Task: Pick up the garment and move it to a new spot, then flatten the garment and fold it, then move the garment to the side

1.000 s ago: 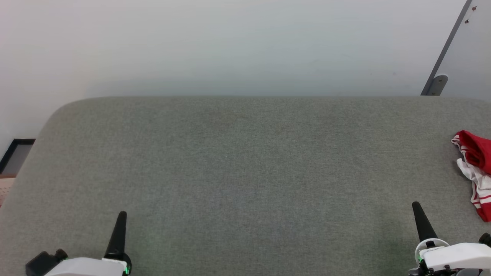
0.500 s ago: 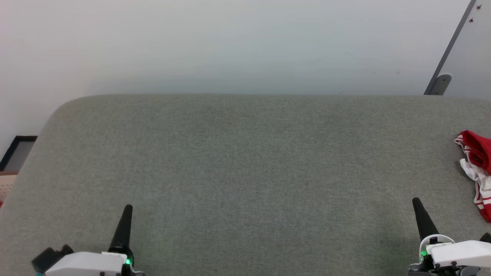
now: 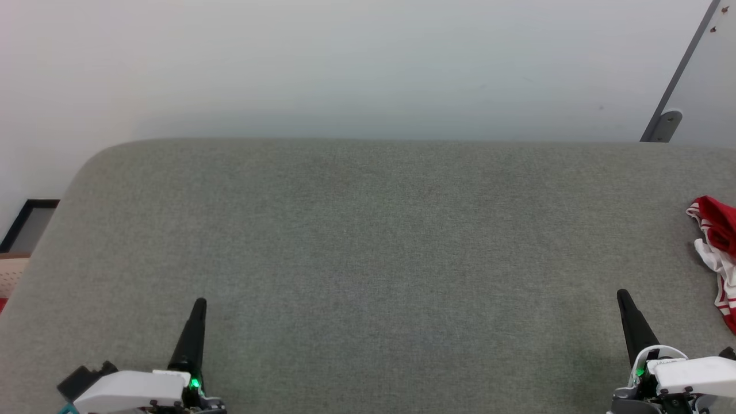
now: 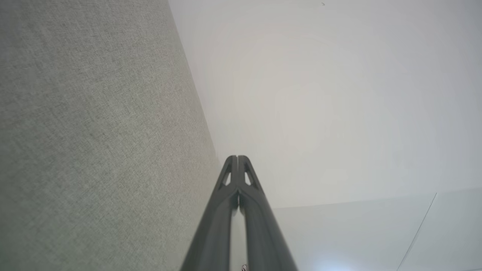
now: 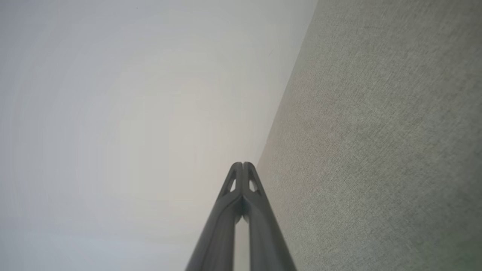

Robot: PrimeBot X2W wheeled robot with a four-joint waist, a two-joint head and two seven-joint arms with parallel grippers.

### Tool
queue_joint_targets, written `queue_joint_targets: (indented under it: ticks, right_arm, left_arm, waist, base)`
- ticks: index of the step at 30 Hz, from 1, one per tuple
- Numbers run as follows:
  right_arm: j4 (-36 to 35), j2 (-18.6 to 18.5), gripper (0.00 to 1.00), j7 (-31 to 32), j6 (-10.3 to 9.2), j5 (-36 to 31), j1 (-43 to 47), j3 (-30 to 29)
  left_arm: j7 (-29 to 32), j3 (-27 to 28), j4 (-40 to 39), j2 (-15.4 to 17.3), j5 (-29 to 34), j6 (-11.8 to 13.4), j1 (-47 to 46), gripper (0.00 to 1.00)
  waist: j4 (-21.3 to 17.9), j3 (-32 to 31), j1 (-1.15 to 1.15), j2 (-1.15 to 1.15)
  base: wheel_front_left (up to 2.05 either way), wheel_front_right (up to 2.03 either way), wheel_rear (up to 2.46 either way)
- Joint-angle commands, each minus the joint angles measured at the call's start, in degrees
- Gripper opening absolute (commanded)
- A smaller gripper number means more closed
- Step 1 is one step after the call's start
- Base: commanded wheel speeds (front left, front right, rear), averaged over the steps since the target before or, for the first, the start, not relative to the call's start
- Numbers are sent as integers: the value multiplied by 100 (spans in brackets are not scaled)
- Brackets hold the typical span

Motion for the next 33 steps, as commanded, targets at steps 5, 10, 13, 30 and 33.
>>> queue_joint_targets:
  ticks: [5, 10, 13, 30, 33]
  right_arm:
    - [-65, 16, 0, 61, -5, 301, -91, -53]
    - [-78, 30, 0, 116, -5, 518, -106, -67]
    - [-89, 39, 0, 152, -5, 644, -112, -76]
    - [-117, 68, 0, 266, -6, 1092, -110, -109]
    - [-117, 68, 0, 266, -6, 1093, -111, -108]
  left_arm:
    - [67, 34, -2, -49, -243, -27, -123, 0]
    - [122, 40, 7, -94, -414, -28, -167, 0]
    - [156, 45, 12, -121, -497, -29, -196, 0]
    - [274, 58, 33, -207, -835, -32, -272, 0]
    - [274, 58, 33, -207, -835, -32, -272, 0]
  waist:
    - [17, 12, 0, 0]
    - [32, 22, 0, 0]
    - [42, 29, 0, 0]
    - [79, 55, 0, 0]
    - [79, 55, 0, 0]
  base:
    - [0, 0, 0]
    - [0, 0, 0]
    - [0, 0, 0]
    - [0, 0, 0]
    - [0, 0, 0]
